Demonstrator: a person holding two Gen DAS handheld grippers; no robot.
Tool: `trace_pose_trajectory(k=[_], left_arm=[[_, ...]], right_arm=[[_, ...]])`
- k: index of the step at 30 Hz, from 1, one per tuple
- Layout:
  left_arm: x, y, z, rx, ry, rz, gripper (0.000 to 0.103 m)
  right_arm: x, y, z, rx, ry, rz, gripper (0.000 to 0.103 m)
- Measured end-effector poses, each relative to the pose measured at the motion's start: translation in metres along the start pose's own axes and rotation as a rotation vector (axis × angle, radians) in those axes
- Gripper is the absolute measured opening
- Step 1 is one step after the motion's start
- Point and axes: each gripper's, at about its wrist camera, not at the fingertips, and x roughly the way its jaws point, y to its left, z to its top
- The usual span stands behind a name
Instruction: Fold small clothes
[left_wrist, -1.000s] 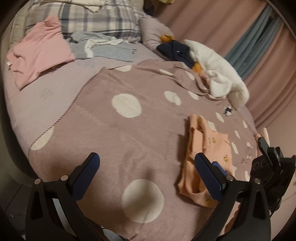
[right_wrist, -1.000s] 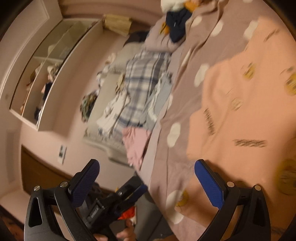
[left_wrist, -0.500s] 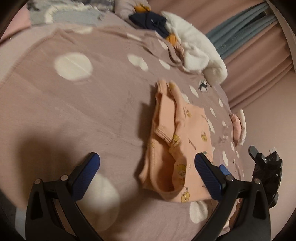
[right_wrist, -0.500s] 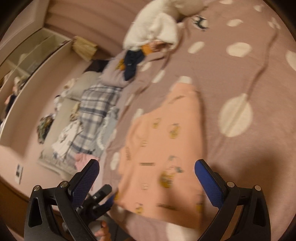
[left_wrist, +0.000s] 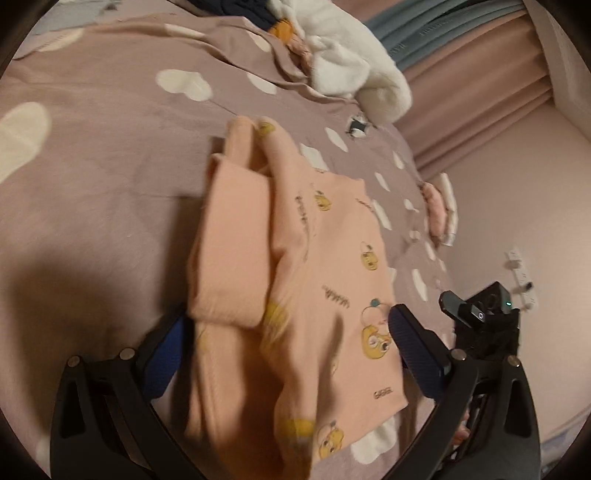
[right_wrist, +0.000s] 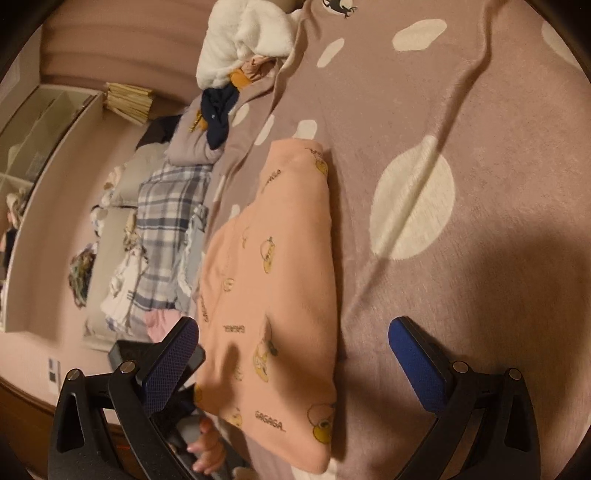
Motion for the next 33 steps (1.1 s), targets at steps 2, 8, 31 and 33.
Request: trace_pose_trajectory(k=[2,8,31,33], left_arm=[[0.0,0.001,0.003,-0.016,0.012,-0.021,0.102],[0.018,0.003,0.025,-0.082,0.151,-0.157,0.102],[-0.001,0.016,-0.002,-0.273,0.1,-0.038,0.036],[0.001,0.005,-0.003,-0.218,0.082,0.015,0.035]], right_arm=[[0.001,-0.002,0.002,0.012,0.013,0.03,0.102],[0.01,-0.003,0.01,0.071,0.064,0.127,0.102],[0.038,-0.003,0.008,-0.025,0.135,0.043,0.034],[0.037,-0.002,0.007,-0.035,0.12,0.038,0.031]])
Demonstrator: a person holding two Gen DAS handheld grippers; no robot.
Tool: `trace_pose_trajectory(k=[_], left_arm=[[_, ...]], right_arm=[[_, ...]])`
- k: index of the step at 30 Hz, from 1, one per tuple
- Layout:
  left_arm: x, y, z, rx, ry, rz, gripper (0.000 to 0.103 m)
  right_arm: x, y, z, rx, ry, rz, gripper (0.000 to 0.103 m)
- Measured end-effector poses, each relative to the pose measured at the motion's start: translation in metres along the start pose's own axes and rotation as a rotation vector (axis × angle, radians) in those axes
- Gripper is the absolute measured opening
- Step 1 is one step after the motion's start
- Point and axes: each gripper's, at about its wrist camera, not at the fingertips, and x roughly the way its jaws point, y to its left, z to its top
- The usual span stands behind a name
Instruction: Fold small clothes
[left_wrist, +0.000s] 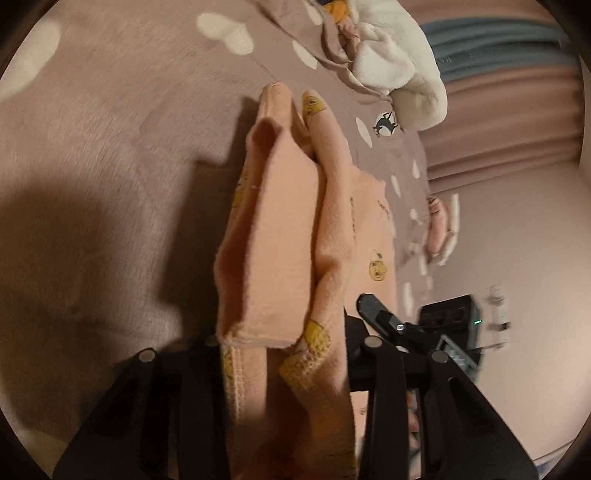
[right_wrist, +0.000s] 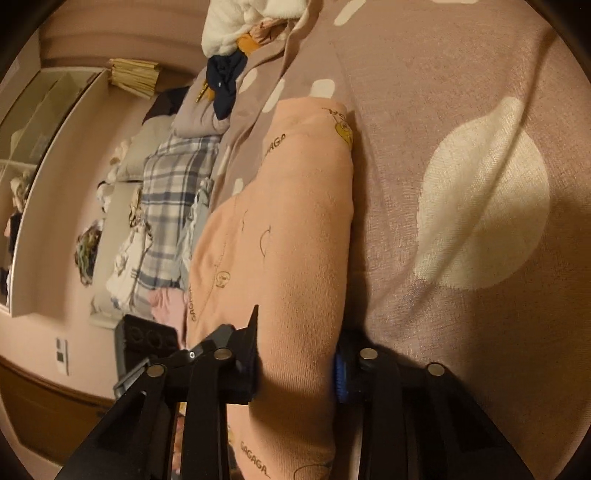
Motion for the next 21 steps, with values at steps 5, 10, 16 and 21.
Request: trace_pose_trajectory(k=[5,10,16,21], left_arm=[[0.004,0.002,0.001,-0.001,-0.014,-0.009,0.034],[0.007,-0.001,0.002,0.023,-0.023,0.005,0.034],[0.007,-0.003,0.001,0.035,-0.04,0.01,0.034],[0.008,-0.003,0.0,0.034,-0.039,0.008,0.034]], right_arm=[[-0.001,-0.001,0.0,-0.018,-0.012,0.005,0.027],[-0.003,-0.006,0.0,-0.014,-0.013,0.017,0.026],[-0.004,-0.006,-0.001,-0.013,-0.017,0.027,0.024],[-0.004,-0.005,-0.001,-0.018,-0.018,0.032,0.024]])
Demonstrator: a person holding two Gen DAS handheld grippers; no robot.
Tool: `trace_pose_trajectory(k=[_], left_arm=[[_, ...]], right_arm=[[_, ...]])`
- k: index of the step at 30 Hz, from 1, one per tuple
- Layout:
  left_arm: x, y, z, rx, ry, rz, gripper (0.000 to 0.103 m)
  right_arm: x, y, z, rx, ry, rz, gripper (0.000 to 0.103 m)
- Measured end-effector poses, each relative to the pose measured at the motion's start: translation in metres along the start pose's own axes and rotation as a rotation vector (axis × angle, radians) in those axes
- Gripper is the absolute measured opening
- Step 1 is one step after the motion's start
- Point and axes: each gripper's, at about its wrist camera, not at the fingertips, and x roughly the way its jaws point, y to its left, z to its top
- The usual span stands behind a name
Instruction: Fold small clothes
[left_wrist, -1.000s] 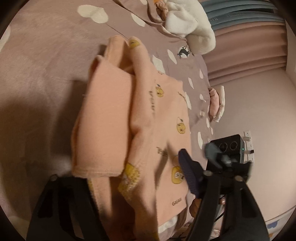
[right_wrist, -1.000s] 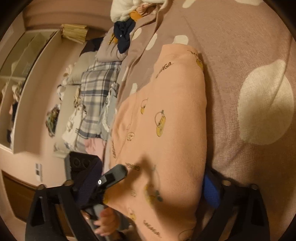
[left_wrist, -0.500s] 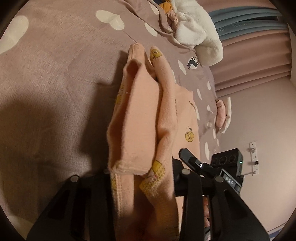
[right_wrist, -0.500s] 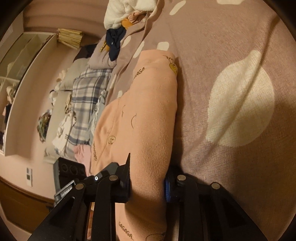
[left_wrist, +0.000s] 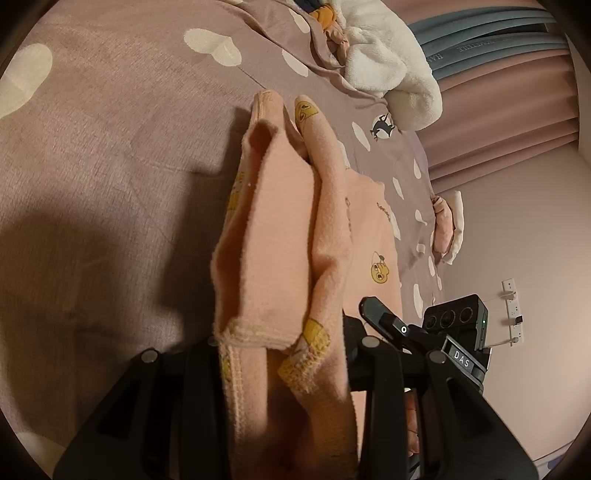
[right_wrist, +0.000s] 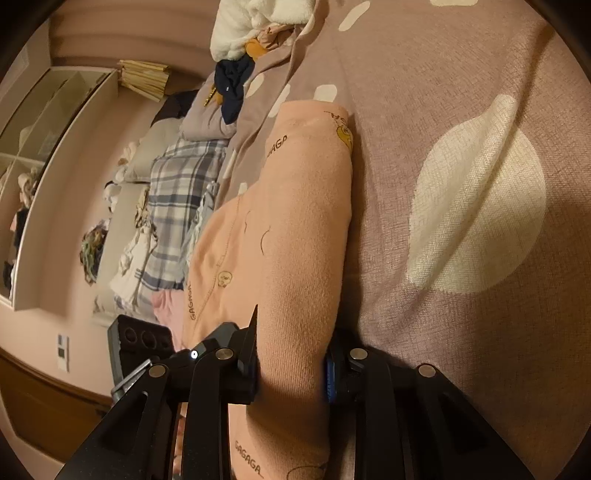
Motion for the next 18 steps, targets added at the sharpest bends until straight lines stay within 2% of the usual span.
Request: trace_pose_trajectory(k=[11,18], left_arm=[[0.0,-0.001,0.0,0.018,-0.008,0.007,0.034],[-0.002,-0.012,-0.002,0.056,-0.048,0.058,0.032]], right_arm=[[-0.001,0.0,0.0,-0.002,0.002,-0.001,0.024],[-0.003,0.012,0.0,-0.063,-0.023,-0.042,0.024]])
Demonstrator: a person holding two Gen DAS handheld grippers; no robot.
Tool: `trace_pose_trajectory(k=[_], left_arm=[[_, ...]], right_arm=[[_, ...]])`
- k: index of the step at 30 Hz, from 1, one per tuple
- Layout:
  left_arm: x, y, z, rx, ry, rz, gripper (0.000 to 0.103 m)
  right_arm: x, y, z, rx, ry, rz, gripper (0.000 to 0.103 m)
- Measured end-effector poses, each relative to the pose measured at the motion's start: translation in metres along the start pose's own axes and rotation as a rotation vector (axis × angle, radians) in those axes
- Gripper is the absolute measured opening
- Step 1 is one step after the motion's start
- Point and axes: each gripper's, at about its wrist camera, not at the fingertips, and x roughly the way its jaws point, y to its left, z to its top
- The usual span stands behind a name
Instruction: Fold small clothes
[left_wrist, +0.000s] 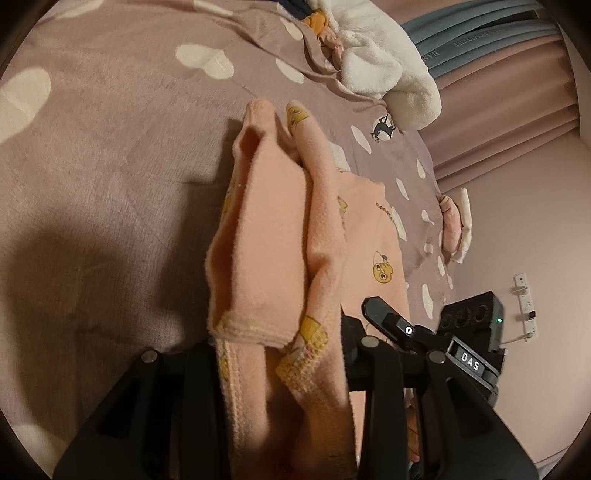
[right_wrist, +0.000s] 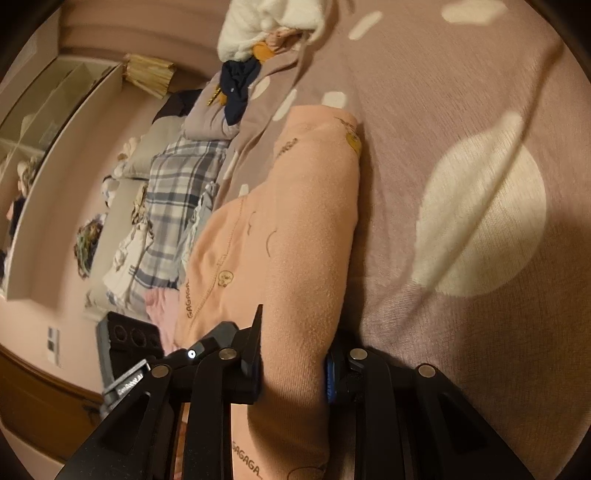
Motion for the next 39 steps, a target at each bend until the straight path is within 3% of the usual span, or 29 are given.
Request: trace_pose_trajectory(k=[5,14,19,24,26,28,29,30,32,35,39], left_arm=[[-0.014,-0.032,-0.004,0.104,-0.098,0.031,0.028],[-0.052,-0.109,-0.024,0.273,-0.237,-0.116,0.028],[-0.049,-0.146,-0.042,0.355,-0.259,-0.133,0.028],[-0.015,-0.164,-0.046,0.393,-0.203,-0.134,0.03],[0.002,-0.16,-0.045,0.399,-0.178,-0.085,0.043],[0.014,-0.151,-0.042,0.37,-0.166,0.039,0.092],[0.013,-0.142,-0.039,0.317,-0.199,0.085,0.1],[0.01,-0.138,-0.037,0.288,-0.224,0.099,0.102],[0.004,-0.133,-0.033,0.284,-0.238,0.124,0.102],[0.003,-0.139,-0.036,0.363,-0.207,0.182,0.102],[0.002,-0.146,-0.052,0.423,-0.175,0.138,0.103]], right_arm=[[-0.013,0.022,0.003,-0.067,-0.072,-0.006,0.024],[-0.103,0.068,0.0,-0.236,-0.301,0.015,0.024],[-0.141,0.079,-0.006,-0.292,-0.396,-0.04,0.024],[-0.161,0.063,0.002,-0.295,-0.427,-0.151,0.025],[-0.159,0.05,0.01,-0.253,-0.409,-0.205,0.029],[-0.156,0.035,0.018,-0.165,-0.374,-0.279,0.053],[-0.155,0.029,0.022,-0.128,-0.364,-0.31,0.068],[-0.155,0.025,0.024,-0.097,-0.362,-0.351,0.073],[-0.161,0.022,0.025,-0.081,-0.384,-0.396,0.073],[-0.171,0.022,0.022,-0.073,-0.419,-0.348,0.082],[-0.173,0.019,0.011,-0.015,-0.426,-0.368,0.085]])
